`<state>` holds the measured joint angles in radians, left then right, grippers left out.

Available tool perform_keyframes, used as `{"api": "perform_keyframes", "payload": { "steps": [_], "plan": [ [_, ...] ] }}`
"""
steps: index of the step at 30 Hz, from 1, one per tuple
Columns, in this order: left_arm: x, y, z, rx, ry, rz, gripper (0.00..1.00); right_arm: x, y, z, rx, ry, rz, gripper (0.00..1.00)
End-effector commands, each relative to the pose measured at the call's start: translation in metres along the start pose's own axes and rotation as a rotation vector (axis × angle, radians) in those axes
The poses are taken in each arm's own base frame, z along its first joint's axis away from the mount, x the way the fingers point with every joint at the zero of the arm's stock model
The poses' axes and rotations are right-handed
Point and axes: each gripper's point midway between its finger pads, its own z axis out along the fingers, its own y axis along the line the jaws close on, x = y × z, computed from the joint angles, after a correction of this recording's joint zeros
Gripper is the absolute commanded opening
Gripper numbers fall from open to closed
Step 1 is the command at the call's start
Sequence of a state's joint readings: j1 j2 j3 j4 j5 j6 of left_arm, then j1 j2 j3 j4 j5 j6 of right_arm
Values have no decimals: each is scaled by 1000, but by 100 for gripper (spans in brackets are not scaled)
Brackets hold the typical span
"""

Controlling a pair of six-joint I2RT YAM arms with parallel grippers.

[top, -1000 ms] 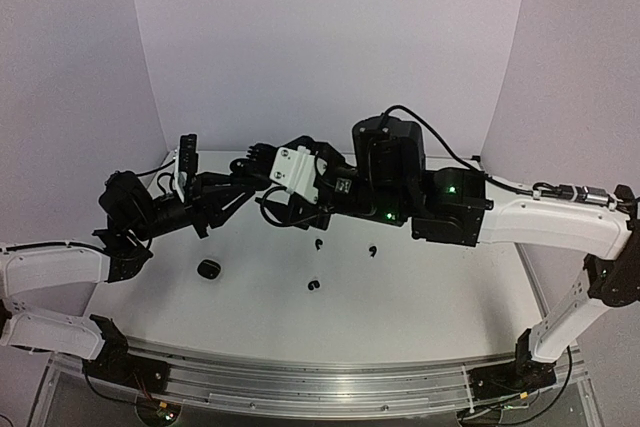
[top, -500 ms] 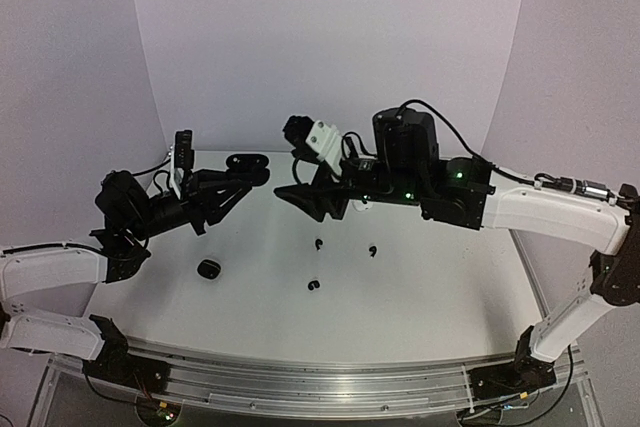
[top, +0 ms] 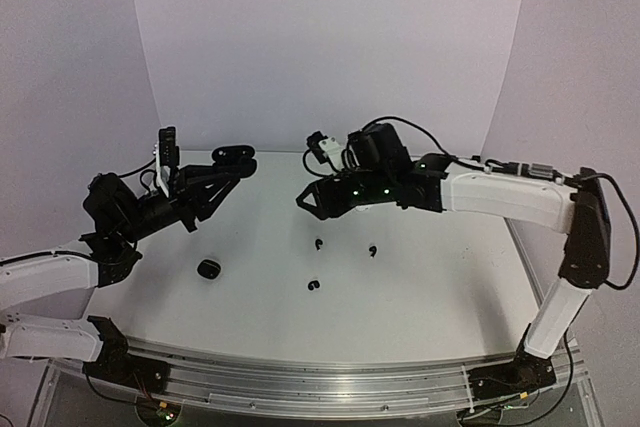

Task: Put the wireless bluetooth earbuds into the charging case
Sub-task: Pick up the left earbud from the center of the board.

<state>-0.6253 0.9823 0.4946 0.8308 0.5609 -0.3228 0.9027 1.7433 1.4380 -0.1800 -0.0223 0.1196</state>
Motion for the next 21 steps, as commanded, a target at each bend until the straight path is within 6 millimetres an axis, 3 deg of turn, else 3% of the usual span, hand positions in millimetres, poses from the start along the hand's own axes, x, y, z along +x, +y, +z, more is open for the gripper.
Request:
{"api": "perform_keyframes", "payload": {
  "steps": [1, 10, 13, 21],
  "plan": [
    [-10, 2, -4, -25, -23, 29, 0, 50, -14, 35, 76, 257, 158, 55],
    [-10, 6, -6, -37, -16, 32, 0, 133, -14, 76, 157, 527, 177, 51],
    [-8, 7, -7, -38, -13, 32, 0, 163, -17, 84, 193, 635, 164, 44],
    [-7, 8, -8, -41, -9, 31, 0, 182, -24, 91, 229, 690, 167, 28]
  ]
}}
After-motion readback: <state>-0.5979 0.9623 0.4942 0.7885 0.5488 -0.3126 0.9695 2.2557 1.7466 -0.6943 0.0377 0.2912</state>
